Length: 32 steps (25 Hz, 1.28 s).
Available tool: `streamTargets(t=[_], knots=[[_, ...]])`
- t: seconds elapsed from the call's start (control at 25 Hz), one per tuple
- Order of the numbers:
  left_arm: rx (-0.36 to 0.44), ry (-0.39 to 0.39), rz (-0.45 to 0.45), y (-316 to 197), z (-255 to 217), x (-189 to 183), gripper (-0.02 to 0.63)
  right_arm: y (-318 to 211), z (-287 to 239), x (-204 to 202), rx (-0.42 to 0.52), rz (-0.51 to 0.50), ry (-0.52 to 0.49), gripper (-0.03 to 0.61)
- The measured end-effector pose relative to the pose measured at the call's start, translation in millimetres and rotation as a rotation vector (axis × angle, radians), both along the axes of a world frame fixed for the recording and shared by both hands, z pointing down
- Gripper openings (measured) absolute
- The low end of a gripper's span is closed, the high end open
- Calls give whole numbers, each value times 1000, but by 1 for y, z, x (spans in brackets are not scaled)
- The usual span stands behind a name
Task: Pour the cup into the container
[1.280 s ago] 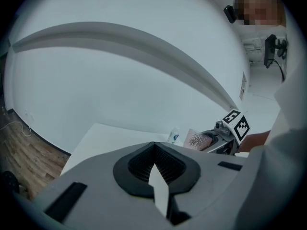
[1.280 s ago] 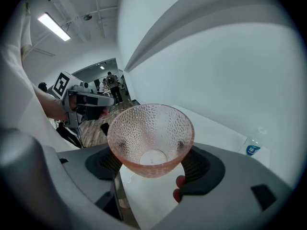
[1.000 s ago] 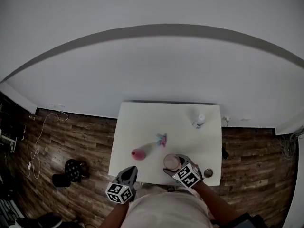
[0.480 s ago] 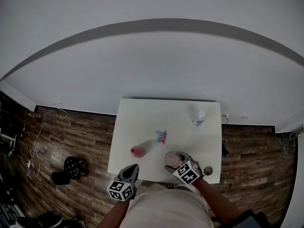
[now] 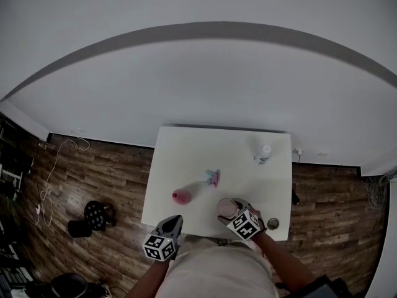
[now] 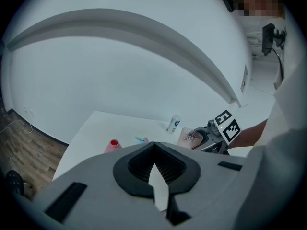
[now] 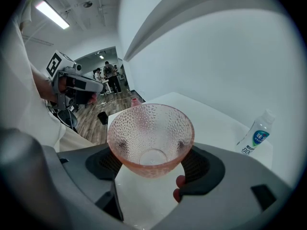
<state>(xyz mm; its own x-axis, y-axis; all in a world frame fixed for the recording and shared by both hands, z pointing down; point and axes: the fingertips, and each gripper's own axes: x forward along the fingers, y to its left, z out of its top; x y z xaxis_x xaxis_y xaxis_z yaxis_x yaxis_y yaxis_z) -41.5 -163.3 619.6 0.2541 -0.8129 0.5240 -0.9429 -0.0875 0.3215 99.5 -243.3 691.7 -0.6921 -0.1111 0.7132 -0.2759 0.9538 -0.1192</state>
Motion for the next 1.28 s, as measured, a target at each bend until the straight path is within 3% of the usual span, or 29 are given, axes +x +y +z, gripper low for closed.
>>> streamTargets(t=[1.28], knots=[[-113,-40,-10,26,44,-13,9,12,71,-17,8,-53,72,362]])
